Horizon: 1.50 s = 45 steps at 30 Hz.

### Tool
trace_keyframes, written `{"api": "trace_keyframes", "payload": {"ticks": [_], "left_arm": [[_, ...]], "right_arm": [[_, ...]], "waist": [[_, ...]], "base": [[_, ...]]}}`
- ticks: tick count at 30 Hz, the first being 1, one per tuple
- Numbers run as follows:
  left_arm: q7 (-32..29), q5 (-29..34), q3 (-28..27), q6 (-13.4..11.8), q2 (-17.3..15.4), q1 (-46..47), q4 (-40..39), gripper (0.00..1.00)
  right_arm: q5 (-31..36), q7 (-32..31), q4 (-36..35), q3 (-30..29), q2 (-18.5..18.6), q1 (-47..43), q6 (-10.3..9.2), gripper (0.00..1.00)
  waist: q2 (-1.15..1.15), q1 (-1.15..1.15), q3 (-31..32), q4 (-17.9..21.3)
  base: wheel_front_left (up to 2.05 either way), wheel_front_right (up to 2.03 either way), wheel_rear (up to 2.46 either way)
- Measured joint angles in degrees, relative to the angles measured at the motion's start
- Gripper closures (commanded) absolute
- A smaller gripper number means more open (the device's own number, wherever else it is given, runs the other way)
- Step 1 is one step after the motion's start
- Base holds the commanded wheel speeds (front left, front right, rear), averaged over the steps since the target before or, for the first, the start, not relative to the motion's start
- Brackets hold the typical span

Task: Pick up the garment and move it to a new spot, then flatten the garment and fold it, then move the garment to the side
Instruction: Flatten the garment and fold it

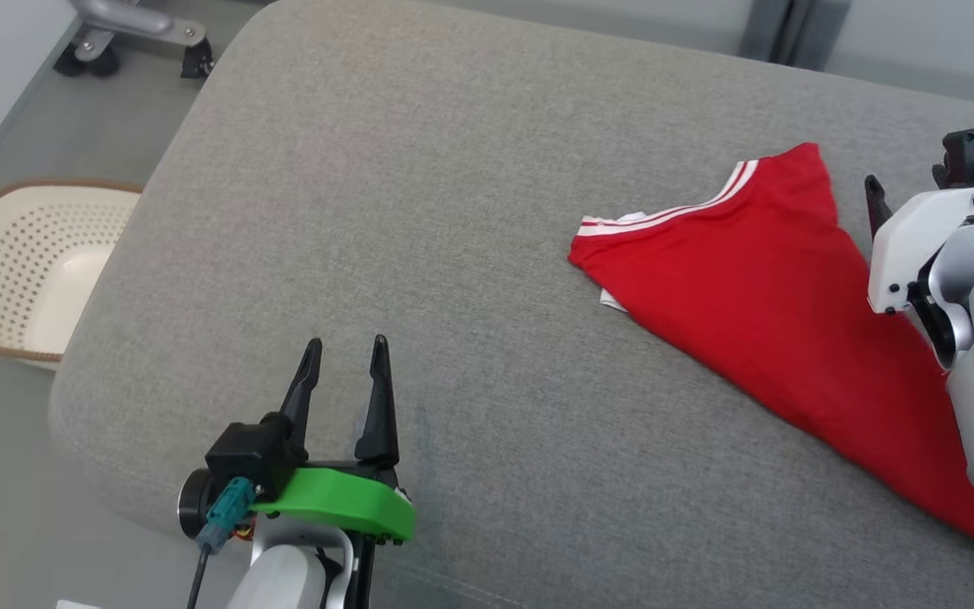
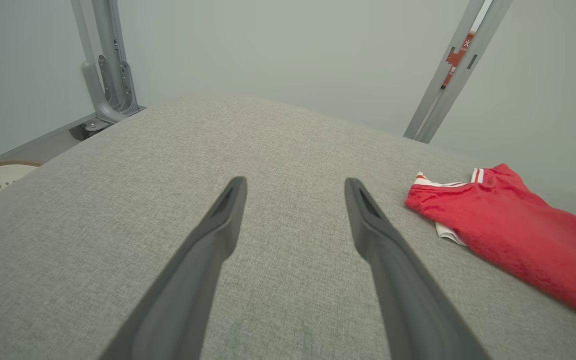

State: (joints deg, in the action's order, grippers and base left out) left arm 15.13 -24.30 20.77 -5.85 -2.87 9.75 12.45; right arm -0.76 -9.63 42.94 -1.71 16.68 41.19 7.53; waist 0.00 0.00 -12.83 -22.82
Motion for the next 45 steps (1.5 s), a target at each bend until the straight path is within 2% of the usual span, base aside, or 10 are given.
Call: {"api": "trace_keyframes", "payload": {"ticks": [10, 12, 13, 14, 20, 28, 38, 43, 44, 45], "left_arm": [[0.0, -0.7, 0.6, -0.8, 0.0, 0.5, -0.7, 0.0], [0.0, -0.8, 0.6, -1.1, 0.0, 0.5, -0.9, 0.0], [0.0, -0.8, 0.6, -1.1, 0.0, 0.5, -0.9, 0.0], [0.0, -0.8, 0.6, -1.2, 0.0, 0.5, -0.9, 0.0], [0.0, -0.6, 0.2, -1.2, 0.0, 0.6, -0.6, 0.0], [0.0, 0.7, -1.6, -0.9, 0.1, 0.5, 0.2, 0.0], [0.0, 2.5, -4.6, -0.1, 0.0, -0.8, 0.2, 0.0], [0.0, 2.9, -5.7, 0.2, 0.0, -1.1, 0.1, 0.0], [0.0, 2.9, -5.7, 0.2, 0.0, -1.2, 0.1, 0.0], [0.0, 3.0, -5.7, 0.3, 0.0, -1.3, 0.2, 0.0]], "right_arm": [[-2.7, -1.6, 13.0, 1.1, -0.2, 5.5, -0.01, 0.0], [-3.3, -1.3, 14.3, 1.6, -0.4, 6.5, -0.01, 0.64], [-3.7, -1.0, 14.9, 1.8, -0.6, 6.8, -0.04, 0.87], [-3.9, -0.8, 15.3, 2.0, -0.6, 7.1, -0.04, 1.0], [-4.5, 6.2, 15.9, 4.6, -1.6, 8.2, 0.0, 1.0], [-11.2, 14.8, 9.5, 14.5, -7.3, 8.7, -0.01, 1.0], [-20.4, 17.3, -4.4, 30.8, -11.0, -6.0, -0.03, 1.0], [-23.1, 16.7, -8.2, 37.0, -12.6, -13.3, -0.03, 1.0], [-23.4, 16.3, -8.3, 38.1, -12.7, -14.4, -0.03, 0.92], [-23.9, 16.3, -8.4, 39.0, -12.9, -15.3, -0.03, 0.65]], "waist": [[0.0, 0.0, -4.6, -4.8], [0.0, 0.0, -5.0, -5.1], [0.0, 0.0, -5.1, -5.1], [0.0, 0.0, -5.1, -5.0], [0.0, 0.0, -4.6, -3.5], [0.0, 0.0, -1.4, -1.5], [0.0, 0.0, 2.7, 0.5], [0.0, 0.0, 3.3, 1.4], [0.0, 0.0, 3.4, 1.6], [0.0, 0.0, 3.4, 1.8]], "base": [[0.0, 0.0, 0.0], [0.0, 0.0, 0.0], [0.0, 0.0, 0.0], [0.0, 0.0, 0.0], [0.0, 0.0, 0.0], [0.0, 0.0, 0.0], [0.0, 0.0, 0.0], [0.0, 0.0, 0.0], [0.0, 0.0, 0.0], [0.0, 0.0, 0.0]]}}
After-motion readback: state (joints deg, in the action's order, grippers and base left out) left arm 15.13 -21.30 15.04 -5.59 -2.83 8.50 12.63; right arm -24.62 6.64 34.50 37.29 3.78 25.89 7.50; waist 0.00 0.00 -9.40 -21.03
